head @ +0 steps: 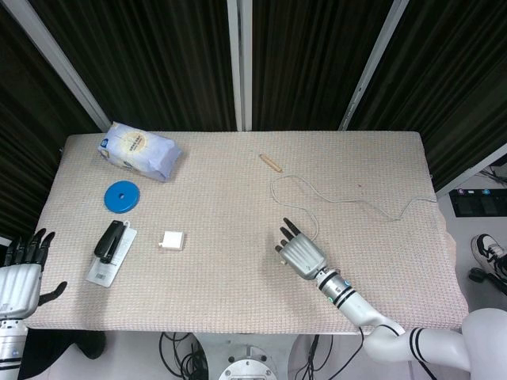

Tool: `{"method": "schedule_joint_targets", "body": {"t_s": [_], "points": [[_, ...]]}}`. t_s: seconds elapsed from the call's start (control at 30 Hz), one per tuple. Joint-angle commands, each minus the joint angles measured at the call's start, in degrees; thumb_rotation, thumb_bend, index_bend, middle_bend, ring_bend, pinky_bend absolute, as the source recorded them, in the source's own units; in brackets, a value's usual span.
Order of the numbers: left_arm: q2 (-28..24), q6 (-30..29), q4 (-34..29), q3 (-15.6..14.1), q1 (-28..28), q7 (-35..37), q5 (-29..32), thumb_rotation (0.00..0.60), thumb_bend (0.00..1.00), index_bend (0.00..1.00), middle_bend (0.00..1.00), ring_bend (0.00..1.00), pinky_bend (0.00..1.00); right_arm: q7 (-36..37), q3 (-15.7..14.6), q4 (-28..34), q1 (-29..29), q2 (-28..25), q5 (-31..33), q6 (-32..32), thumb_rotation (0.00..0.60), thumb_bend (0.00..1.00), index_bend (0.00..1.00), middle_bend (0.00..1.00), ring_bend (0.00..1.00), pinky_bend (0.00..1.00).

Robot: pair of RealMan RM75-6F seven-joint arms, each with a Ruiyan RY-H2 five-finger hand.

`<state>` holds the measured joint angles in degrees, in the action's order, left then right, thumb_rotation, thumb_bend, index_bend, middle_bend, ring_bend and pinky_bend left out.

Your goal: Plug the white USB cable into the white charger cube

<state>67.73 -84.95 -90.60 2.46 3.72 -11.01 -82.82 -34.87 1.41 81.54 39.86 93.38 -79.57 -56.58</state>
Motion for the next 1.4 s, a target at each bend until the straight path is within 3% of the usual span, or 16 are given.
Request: {"method": "schedule_joint_targets", "body": {"t_s": [0.03, 0.23, 0.4, 0.63, 0.8, 1.03, 1.4], "points": [[-0.71, 0.86, -0.62, 0.1, 1.08, -0.88, -1.05, 0.6, 0.15, 0.04, 0.0, 0.0, 0.0, 1.21, 0.43, 0.98, -0.82, -1.19, -0.44, -1.55, 0.6, 0.33, 0.58, 0.5, 0.16, 0.0], [-3.07, 6.0, -3.34, 1.06, 6.37, -0.45, -4.5, 0.6, 0.15, 0.04, 0.0, 0.0, 0.0, 4.31, 1.89, 3.71, -3.28, -4.5, 0.07, -5.76, 0.6, 0.33, 0.58, 0.5, 0.17, 0.0], [-2.71, 15.03, -4.16, 3.5, 13.97, 0.9, -4.39, 0.6, 0.15, 0.07, 0.0, 0.0, 0.0, 8.57, 4.64, 7.24, -5.5, -8.04, 2.6, -8.91, 0.6, 0.33, 0.59, 0.51, 0.17, 0.0], [5.86, 27.42, -0.03, 8.2, 24.91, 2.47, 1.68, 0.6, 0.16, 0.14, 0.1, 0.0, 0.0, 8.5, 9.69, 14.55, -6.2, -13.84, 7.36, -11.03, 0.6, 0.33, 0.59, 0.51, 0.17, 0.0], [11.53, 34.56, 4.18, 8.68, 30.04, -1.29, 7.97, 0.6, 0.2, 0.2, 0.16, 0.0, 0.0, 6.7, 11.4, 18.08, -6.21, -16.79, 9.95, -11.45, 0.6, 0.33, 0.59, 0.51, 0.17, 0.0], [16.35, 34.34, 7.03, 6.37, 30.43, -10.47, 15.95, 0.6, 0.24, 0.24, 0.22, 0.04, 0.02, 7.25, 11.1, 18.18, -6.17, -17.75, 11.89, -10.2, 0.6, 0.33, 0.59, 0.51, 0.17, 0.0], [19.35, 30.78, 6.83, 5.11, 29.39, -13.25, 21.68, 0.6, 0.26, 0.3, 0.27, 0.08, 0.05, 9.1, 10.1, 16.05, -5.68, -16.66, 11.44, -9.09, 0.6, 0.33, 0.59, 0.51, 0.17, 0.0]]}}
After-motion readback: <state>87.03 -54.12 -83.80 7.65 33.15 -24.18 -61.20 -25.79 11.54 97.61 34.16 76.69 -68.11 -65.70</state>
